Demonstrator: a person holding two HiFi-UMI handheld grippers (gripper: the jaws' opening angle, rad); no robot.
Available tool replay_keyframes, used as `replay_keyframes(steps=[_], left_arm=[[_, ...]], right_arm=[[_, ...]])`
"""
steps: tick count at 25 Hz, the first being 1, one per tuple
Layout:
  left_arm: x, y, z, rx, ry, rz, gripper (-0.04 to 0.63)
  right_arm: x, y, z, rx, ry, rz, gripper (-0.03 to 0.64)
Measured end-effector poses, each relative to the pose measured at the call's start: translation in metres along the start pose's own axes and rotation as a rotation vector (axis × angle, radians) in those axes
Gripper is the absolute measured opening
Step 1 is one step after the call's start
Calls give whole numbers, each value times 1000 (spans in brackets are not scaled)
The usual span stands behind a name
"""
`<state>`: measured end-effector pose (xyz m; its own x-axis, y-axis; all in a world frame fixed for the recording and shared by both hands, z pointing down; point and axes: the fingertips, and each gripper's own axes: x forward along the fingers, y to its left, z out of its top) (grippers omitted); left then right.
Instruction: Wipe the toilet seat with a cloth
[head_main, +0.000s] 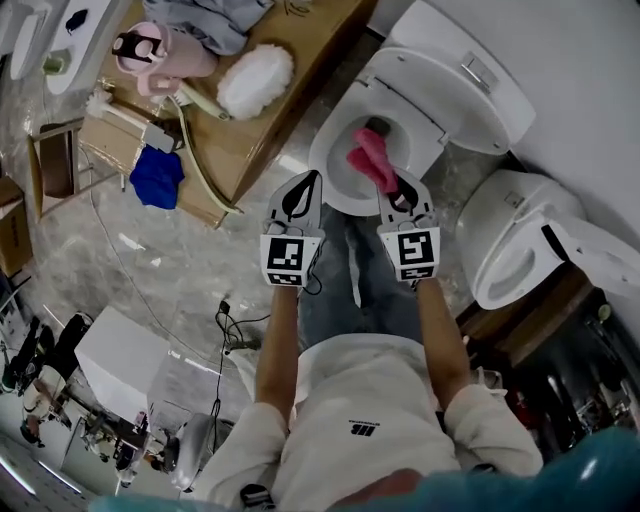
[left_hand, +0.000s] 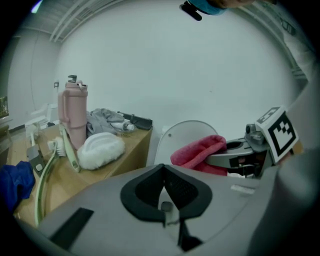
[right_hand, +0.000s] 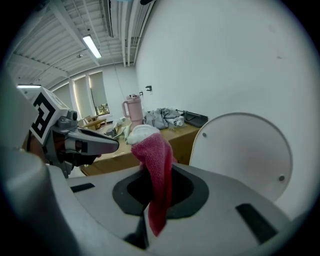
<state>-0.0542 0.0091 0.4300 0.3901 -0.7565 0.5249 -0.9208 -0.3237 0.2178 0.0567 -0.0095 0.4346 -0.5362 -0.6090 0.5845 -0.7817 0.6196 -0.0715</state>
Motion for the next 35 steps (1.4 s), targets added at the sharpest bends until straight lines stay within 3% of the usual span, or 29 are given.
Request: replay_keyframes(steps=[19, 35], left_arm=[[57, 38, -102, -43, 106, -45, 11], [95, 64, -163, -81, 157, -55, 11]], right_arm=[[94, 3, -88, 20, 125, -1, 21], [170, 0, -150, 29, 210, -12, 21]])
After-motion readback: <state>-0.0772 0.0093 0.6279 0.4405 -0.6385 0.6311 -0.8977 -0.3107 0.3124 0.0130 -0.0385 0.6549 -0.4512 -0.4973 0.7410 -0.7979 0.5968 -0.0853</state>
